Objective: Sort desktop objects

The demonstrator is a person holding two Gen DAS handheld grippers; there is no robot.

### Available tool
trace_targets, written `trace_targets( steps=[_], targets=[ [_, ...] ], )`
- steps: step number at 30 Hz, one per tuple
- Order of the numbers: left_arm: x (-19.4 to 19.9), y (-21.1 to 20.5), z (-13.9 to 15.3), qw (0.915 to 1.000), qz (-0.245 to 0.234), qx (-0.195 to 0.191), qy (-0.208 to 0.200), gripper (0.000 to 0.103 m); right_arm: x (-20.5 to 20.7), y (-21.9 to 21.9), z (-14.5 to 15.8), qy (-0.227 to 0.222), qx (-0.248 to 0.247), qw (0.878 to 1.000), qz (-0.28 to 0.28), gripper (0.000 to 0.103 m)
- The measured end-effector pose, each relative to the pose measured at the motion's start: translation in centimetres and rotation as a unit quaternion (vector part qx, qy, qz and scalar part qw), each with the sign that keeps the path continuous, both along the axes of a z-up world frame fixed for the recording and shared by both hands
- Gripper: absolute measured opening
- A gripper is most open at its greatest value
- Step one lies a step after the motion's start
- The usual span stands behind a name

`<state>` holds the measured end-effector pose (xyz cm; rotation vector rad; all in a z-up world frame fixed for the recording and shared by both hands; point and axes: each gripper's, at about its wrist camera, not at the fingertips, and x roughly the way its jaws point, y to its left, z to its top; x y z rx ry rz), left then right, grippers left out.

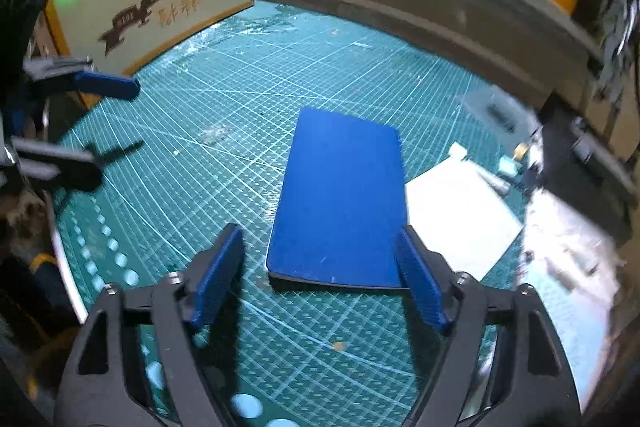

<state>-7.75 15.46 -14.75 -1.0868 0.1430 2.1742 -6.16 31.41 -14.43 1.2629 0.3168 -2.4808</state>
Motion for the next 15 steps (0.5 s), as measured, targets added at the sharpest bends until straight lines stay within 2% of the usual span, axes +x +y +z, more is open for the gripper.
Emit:
trace_targets(
  steps=[3,6,9,11,12,13,15],
  targets=[
    [0.0,0.3,-0.1,1.0000,-0.002,-0.007,0.003,0.098,0.2,-0.5,0.4,-0.003,-0.012,1.000,-0.003,0.025],
    [-0.2,0.9,-0.4,0.9999,-0.002,-0.013,0.003,0.098,0.7,-0.9,0.6,-0.008,-0.011,1.000,-0.002,0.015],
    [0.1,0.8,-0.5,0.9999,-0.004,-0.015,0.000,0.098,0.9,-1.0,0.7,-0.012,-0.010,1.000,-0.005,0.015],
    [0.3,0.6,-0.5,0.9999,-0.005,-0.016,0.003,0.098,1.2,-0.5,0.5,-0.007,-0.006,1.000,-0.017,0.035],
    [0.4,0.6,-0.4,0.9998,-0.006,-0.016,0.003,0.098,1.0,-0.2,0.2,-0.001,0.012,1.000,-0.025,0.069],
    [0.5,0.6,-0.4,0.9999,-0.007,-0.016,0.004,0.098,0.9,0.0,-0.1,0.005,0.028,0.999,-0.033,0.091],
    [0.6,0.5,-0.4,0.9999,-0.007,-0.015,0.005,0.098,0.6,0.8,-0.2,0.005,0.015,0.999,-0.027,0.091]
  ],
)
